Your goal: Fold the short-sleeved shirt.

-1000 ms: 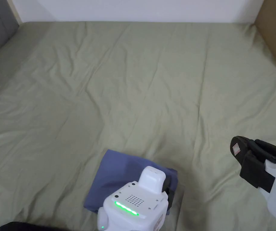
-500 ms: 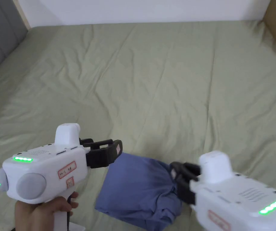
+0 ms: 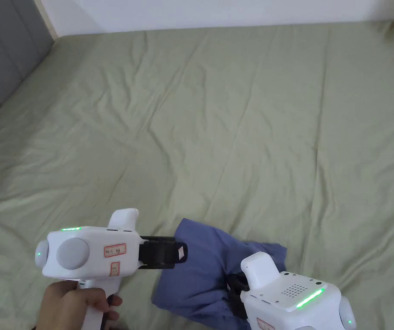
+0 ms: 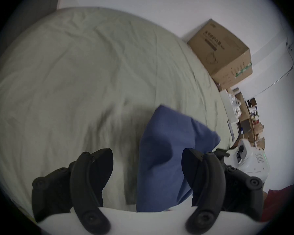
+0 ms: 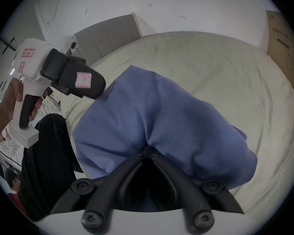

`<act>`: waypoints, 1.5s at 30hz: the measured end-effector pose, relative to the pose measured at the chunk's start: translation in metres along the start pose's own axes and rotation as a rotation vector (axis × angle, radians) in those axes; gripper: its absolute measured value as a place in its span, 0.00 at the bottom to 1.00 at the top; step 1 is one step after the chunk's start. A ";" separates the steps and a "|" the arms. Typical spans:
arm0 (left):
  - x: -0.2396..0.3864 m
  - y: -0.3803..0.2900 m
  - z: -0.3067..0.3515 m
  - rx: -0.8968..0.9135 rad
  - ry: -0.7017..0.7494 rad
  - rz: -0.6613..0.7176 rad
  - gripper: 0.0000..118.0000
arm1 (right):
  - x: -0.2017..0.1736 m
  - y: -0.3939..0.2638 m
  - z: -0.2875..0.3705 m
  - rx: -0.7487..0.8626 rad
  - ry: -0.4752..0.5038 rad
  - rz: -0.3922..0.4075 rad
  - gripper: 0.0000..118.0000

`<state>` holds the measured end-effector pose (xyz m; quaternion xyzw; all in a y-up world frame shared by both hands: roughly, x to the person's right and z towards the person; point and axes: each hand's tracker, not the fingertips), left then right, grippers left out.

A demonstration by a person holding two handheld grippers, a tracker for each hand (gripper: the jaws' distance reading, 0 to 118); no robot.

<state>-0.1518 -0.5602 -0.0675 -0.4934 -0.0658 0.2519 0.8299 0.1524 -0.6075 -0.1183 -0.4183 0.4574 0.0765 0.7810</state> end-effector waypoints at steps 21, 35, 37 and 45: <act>-0.021 0.019 -0.018 -0.183 -0.390 0.103 0.11 | -0.009 0.020 0.038 0.064 0.074 -0.066 0.01; -0.276 0.087 0.167 -0.090 -0.188 0.114 0.11 | -0.073 0.083 0.045 0.071 0.147 -0.032 0.01; -0.321 0.091 0.196 -0.109 -0.109 0.131 0.11 | -0.083 0.096 0.035 0.054 0.164 -0.025 0.01; -0.422 0.102 0.261 -0.080 0.201 0.242 0.11 | -0.102 0.129 0.011 0.014 0.200 -0.019 0.01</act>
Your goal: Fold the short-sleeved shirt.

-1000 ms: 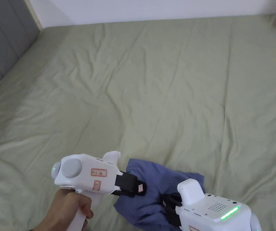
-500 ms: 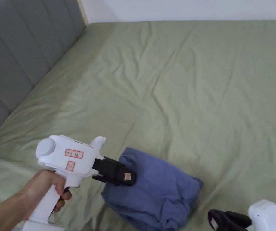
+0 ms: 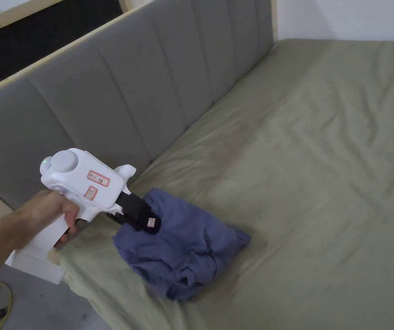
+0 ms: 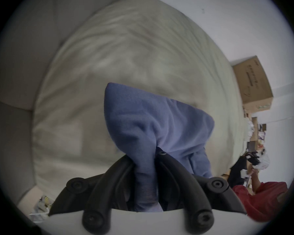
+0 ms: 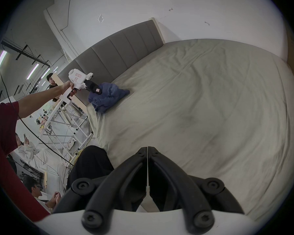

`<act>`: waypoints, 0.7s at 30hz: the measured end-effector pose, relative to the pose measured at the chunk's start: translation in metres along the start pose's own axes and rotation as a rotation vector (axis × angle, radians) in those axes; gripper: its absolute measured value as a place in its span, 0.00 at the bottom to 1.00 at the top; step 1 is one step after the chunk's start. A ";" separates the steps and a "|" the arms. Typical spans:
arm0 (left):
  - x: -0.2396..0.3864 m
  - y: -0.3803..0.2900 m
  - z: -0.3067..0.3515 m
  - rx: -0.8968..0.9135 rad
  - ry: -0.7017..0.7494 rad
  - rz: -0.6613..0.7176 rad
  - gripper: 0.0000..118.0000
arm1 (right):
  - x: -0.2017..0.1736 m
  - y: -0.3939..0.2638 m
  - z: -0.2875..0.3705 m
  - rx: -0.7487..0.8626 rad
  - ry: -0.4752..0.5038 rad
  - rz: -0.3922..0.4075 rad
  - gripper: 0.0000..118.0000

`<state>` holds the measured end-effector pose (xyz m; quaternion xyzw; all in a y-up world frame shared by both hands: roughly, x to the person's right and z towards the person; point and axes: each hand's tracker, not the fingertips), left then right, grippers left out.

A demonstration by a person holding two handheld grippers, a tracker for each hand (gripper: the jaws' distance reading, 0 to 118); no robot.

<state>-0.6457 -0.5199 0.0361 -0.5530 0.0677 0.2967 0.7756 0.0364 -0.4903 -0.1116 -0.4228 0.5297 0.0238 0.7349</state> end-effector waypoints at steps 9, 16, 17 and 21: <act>-0.005 -0.001 0.001 -0.082 0.254 0.055 0.78 | -0.006 0.007 0.015 0.021 0.007 0.016 0.01; 0.045 -0.031 0.100 0.142 0.303 0.039 0.78 | -0.016 -0.002 0.054 0.129 0.037 0.008 0.01; 0.064 -0.035 0.113 0.207 0.289 0.039 0.79 | -0.017 -0.003 0.062 0.151 0.033 0.009 0.01; 0.158 -0.074 0.137 0.526 0.046 -0.025 0.80 | -0.024 -0.003 0.104 0.267 -0.028 0.020 0.01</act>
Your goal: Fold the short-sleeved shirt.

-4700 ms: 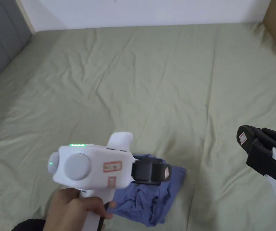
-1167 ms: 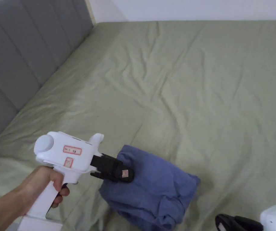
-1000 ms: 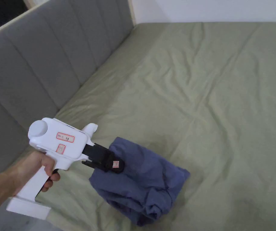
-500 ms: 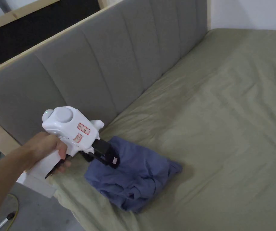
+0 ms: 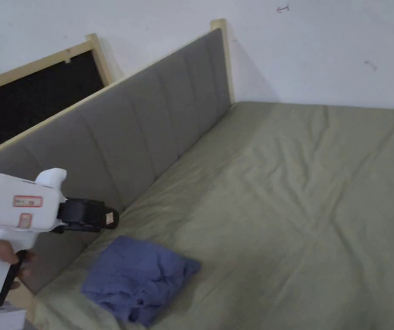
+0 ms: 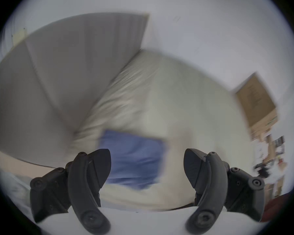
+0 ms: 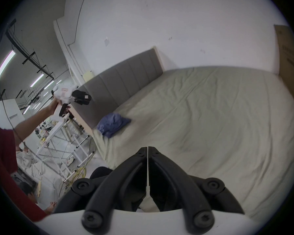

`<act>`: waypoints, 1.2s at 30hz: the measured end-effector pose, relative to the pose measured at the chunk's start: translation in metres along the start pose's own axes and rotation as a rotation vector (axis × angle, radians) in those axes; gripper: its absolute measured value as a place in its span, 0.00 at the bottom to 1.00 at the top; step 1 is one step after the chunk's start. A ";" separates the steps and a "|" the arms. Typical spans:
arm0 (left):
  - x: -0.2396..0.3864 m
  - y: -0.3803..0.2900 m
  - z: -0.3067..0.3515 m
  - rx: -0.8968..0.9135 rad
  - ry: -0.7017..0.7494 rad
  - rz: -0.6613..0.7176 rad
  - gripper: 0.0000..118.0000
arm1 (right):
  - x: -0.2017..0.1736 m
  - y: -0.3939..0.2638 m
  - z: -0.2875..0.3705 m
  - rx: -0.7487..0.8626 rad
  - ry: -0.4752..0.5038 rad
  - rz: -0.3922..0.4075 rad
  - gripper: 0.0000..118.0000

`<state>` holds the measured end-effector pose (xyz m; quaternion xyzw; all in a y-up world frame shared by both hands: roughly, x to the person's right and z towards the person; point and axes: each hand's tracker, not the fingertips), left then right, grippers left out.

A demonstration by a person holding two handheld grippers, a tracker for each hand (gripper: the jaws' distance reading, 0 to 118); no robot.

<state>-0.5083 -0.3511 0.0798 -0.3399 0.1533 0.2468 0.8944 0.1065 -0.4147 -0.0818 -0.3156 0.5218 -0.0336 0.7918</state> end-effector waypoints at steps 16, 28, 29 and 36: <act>0.351 -0.149 0.009 0.754 -0.162 -0.348 0.81 | -0.016 0.021 0.172 0.449 -0.642 0.268 0.08; 0.446 -0.229 -0.019 0.793 -0.115 -0.540 0.82 | 0.042 0.045 0.158 0.558 -0.793 0.246 0.90; 0.447 -0.227 -0.017 0.775 -0.146 -0.517 0.82 | 0.040 0.046 0.159 0.575 -0.792 0.245 0.90; 0.444 -0.210 -0.012 0.766 -0.267 -0.301 0.82 | 0.042 0.043 0.163 0.607 -0.753 0.181 0.90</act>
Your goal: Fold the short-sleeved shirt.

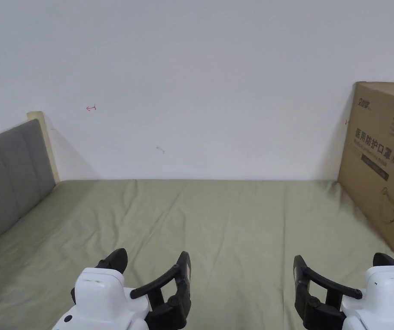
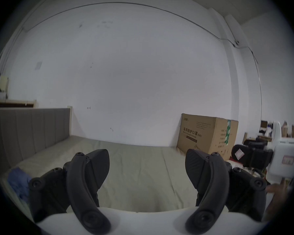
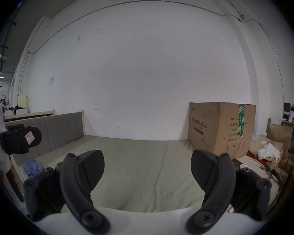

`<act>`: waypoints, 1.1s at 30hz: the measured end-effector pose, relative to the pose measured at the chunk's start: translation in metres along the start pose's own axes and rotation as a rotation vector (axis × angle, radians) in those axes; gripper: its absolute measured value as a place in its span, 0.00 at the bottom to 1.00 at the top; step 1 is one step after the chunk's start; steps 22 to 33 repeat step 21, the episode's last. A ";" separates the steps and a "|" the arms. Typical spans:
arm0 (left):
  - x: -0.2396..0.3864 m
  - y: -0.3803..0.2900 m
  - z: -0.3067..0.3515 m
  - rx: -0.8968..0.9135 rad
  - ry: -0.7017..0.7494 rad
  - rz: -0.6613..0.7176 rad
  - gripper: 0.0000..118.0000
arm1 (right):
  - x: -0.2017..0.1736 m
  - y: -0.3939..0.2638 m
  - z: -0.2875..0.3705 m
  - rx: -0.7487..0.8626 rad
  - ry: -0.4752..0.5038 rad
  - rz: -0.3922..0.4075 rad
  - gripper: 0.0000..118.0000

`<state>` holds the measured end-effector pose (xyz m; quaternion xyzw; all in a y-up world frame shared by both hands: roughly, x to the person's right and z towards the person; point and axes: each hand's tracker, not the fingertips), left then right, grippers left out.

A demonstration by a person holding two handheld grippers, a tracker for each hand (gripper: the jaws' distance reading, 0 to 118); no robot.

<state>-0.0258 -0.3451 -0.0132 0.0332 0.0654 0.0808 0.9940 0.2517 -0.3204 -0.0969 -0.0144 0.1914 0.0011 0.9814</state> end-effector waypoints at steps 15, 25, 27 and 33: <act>0.009 -0.008 -0.015 -0.093 0.004 -0.063 0.81 | 0.004 -0.009 -0.007 -0.002 0.066 -0.037 0.90; 0.017 -0.007 -0.020 -0.100 0.006 -0.068 0.79 | -0.013 -0.002 -0.001 -0.003 0.056 -0.036 0.90; 0.017 -0.007 -0.020 -0.100 0.006 -0.068 0.79 | -0.013 -0.002 -0.001 -0.003 0.056 -0.036 0.90; 0.017 -0.007 -0.020 -0.100 0.006 -0.068 0.79 | -0.013 -0.002 -0.001 -0.003 0.056 -0.036 0.90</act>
